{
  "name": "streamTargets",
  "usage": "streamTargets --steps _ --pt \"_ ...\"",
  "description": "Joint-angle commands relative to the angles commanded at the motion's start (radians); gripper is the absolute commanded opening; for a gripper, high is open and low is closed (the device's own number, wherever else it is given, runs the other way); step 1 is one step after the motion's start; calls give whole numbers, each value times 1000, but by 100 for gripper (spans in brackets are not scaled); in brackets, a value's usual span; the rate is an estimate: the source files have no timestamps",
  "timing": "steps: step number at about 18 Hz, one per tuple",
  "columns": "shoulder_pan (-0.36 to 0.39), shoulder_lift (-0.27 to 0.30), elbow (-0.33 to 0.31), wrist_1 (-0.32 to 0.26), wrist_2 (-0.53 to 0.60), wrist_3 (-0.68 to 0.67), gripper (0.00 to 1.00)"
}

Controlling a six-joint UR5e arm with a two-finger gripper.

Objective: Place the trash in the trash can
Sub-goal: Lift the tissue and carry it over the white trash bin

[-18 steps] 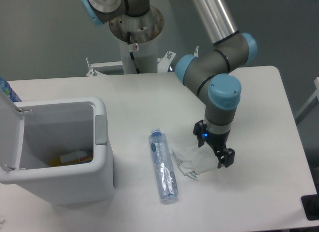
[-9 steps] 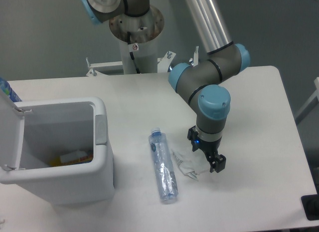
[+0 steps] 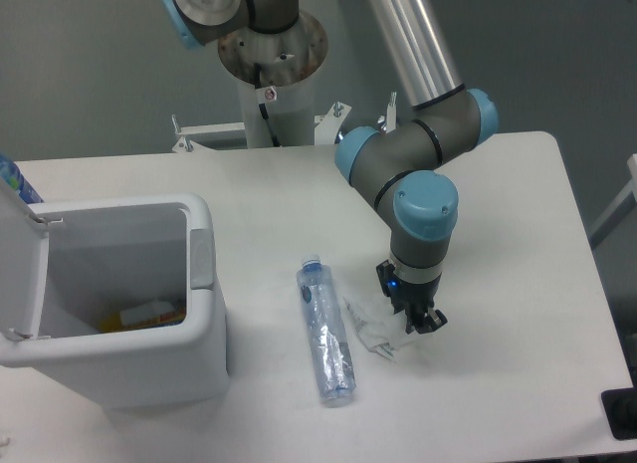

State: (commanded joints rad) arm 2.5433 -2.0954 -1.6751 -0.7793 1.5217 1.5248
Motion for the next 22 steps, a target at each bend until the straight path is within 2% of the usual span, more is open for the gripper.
streamTargets --steps 5,8,10,15,22 --pt "32 14 28 -2 -8 -2 0" --pt "49 14 107 -3 -14 -70 0" --pt "64 18 152 -2 -60 -148 0" --pt "68 46 250 -3 -195 -518 0" --pt "-35 195 239 -6 -284 -1058 0"
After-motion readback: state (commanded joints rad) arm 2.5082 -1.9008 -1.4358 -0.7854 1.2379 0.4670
